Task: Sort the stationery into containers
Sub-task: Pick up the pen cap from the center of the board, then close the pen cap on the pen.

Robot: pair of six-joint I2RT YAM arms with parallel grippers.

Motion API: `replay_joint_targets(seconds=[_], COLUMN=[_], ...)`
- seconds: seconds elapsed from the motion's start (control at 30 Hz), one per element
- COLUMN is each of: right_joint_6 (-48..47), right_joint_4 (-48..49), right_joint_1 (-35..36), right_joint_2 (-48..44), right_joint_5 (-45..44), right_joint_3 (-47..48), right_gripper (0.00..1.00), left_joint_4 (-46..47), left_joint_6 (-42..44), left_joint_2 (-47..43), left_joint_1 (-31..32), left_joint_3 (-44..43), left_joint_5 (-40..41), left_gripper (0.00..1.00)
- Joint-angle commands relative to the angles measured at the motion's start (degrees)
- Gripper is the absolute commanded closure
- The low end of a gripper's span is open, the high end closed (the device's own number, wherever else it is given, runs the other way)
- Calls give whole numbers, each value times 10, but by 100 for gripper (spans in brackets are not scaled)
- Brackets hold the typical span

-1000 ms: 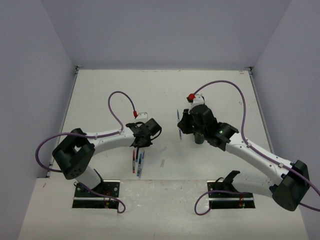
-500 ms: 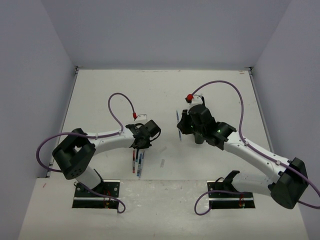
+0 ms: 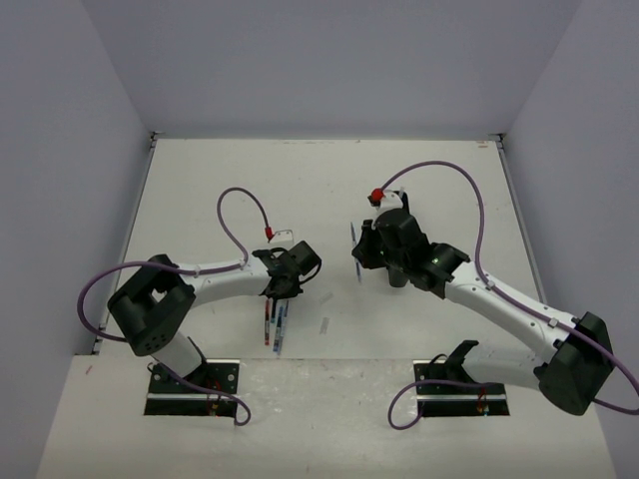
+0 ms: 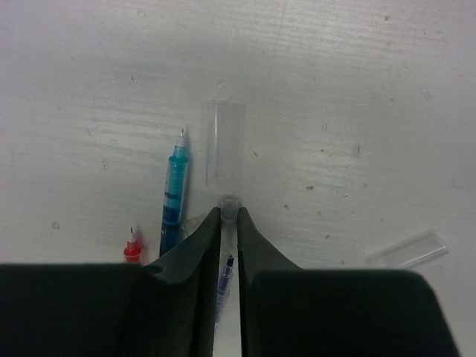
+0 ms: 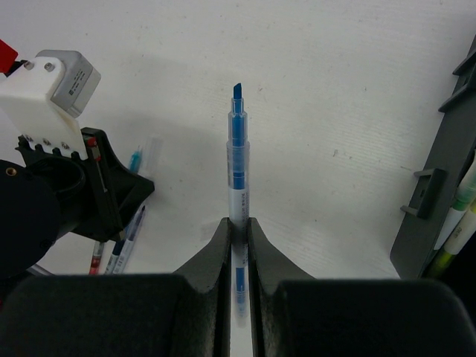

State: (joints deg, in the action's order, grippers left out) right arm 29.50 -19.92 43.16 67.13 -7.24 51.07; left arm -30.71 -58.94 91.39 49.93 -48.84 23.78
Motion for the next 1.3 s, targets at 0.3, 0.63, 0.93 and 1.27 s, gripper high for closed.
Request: replay_joint_targets(seconds=[0.3,0.63,0.93,1.27], right_joint_6=[2,-1,13,14], right_joint_4=[-4,191,320,310], right_joint_1=[-1,-1,2,14], right_joint_2=[-36,-158,-155,-141], right_joint_5=[13,216,359,318], right_joint_3=[6,-116,-155,-122], right_gripper=[100,100,100,100], left_joint_4=[30,199,521,581], left_joint_6=[25,210,244,222], left_joint_2=[-39,-174,-334,-380], left_joint_1=[2,-5,-5,-5], left_joint_3=[-29,-90,47,93], left_joint_5=[-9,67,-65,-154], left_gripper=[100,100,100,100])
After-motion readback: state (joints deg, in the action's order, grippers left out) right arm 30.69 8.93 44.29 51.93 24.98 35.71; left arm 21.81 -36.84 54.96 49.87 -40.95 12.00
